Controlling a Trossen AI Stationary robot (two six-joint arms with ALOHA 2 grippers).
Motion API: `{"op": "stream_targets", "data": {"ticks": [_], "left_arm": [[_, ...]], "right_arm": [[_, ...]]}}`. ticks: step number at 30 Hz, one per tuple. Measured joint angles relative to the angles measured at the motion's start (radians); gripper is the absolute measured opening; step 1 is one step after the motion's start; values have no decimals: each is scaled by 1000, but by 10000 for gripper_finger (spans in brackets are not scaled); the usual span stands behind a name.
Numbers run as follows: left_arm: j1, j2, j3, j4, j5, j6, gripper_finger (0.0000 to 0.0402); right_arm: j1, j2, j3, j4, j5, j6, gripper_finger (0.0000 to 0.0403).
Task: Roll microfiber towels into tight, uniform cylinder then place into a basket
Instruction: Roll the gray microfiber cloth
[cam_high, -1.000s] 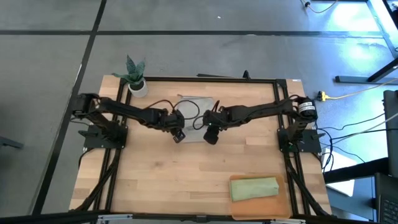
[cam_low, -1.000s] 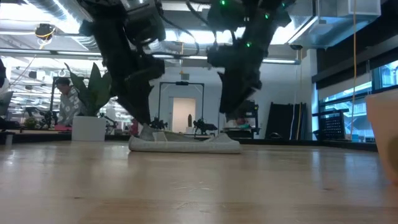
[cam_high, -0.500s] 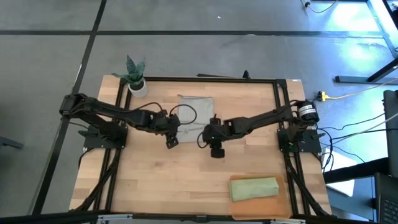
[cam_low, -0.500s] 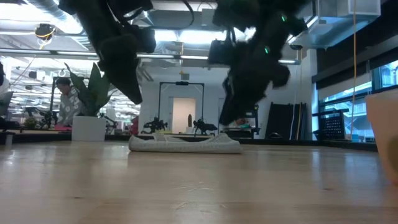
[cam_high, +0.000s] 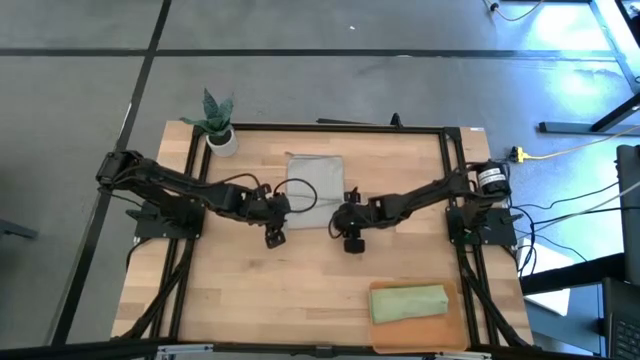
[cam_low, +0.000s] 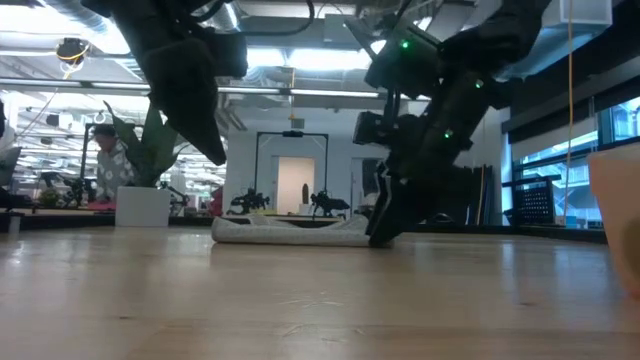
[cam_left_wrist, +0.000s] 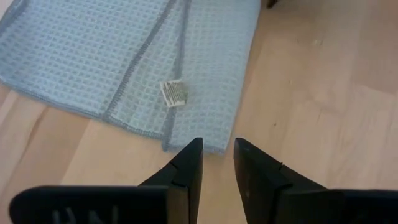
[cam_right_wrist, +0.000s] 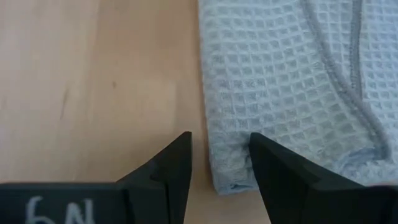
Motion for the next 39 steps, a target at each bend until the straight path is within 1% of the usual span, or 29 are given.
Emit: {"op": "stream_targets", "data": {"ticks": [2, 6, 8, 10, 13, 18, 19, 22, 26, 29, 34, 39], "left_arm": [[-4, 0, 0, 2, 0, 0, 81], [-14, 0, 0, 22, 0, 2, 81], [-18, 0, 0, 37, 0, 25, 81], [-23, 0, 0, 64, 0, 58, 81], [-37, 0, 0, 110, -1, 118, 81], [-61, 35, 1, 147, 0, 213, 81], [-65, 51, 1, 157, -1, 216, 81], [-76, 99, 0, 166, -1, 214, 81], [-78, 133, 0, 226, 0, 187, 81], [-75, 134, 0, 232, -1, 186, 85], [-65, 134, 0, 222, -9, 185, 95], [-67, 186, 0, 213, -58, 257, 94]], "right_arm": [[-7, 4, -5, 10, 1, 13, 163], [-22, 6, -5, 8, -1, 98, 163], [-28, 7, -5, 11, -2, 106, 161], [-29, 7, -5, 13, 1, 98, 150], [-28, 8, -6, 15, 7, 91, 114], [-29, 8, -6, 17, 8, 107, 26], [-29, 8, -6, 18, 8, 107, 16], [-29, 8, -6, 25, 3, 108, 16], [-29, 8, -6, 27, -7, 109, 14], [-29, 8, -6, 35, -28, 109, 7], [-28, 8, -6, 37, -35, 110, 9], [-28, 8, -6, 38, -37, 110, 9]]}}
